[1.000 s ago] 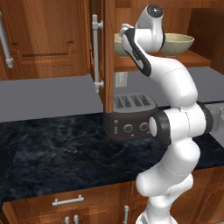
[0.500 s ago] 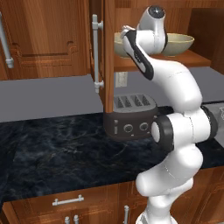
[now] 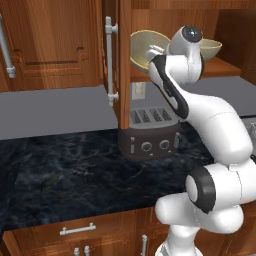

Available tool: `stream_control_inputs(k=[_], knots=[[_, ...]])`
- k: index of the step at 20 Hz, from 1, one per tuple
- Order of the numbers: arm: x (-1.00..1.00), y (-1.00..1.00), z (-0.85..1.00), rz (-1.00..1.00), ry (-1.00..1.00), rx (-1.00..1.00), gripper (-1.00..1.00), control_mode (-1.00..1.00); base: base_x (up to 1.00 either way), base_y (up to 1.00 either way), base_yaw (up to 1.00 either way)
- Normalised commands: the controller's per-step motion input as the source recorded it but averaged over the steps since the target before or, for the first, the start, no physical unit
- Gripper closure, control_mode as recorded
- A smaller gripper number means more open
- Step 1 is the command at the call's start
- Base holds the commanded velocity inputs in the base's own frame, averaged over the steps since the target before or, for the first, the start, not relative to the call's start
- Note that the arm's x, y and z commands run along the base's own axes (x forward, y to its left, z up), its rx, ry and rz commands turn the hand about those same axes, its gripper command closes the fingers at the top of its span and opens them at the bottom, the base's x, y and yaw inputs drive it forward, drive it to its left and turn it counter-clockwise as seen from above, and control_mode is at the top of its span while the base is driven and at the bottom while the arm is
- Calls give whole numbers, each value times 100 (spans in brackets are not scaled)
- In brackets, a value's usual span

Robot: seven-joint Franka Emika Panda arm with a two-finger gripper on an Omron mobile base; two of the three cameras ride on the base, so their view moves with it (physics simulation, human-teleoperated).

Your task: Pick up the bowls from the cabinet and place each bowl in front of a stool on the dining counter.

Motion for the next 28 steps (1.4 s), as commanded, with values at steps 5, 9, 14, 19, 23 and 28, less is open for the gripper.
stream_control_inputs(k=[5, 9, 14, 19, 23, 28], knots=[[-100, -43, 40, 0, 4, 9, 100, -100, 0, 0, 0], [-100, -41, 16, 0, 1, 7, 100, -100, 0, 0, 0], [-100, -18, 0, 0, 0, 3, 100, -100, 0, 0, 0], [-100, -5, 0, 0, 0, 2, 100, -100, 0, 0, 0], [-94, -14, 0, 0, 0, 2, 100, -100, 0, 0, 0], [-46, -36, -6, 0, 0, 1, 100, -100, 0, 0, 0]])
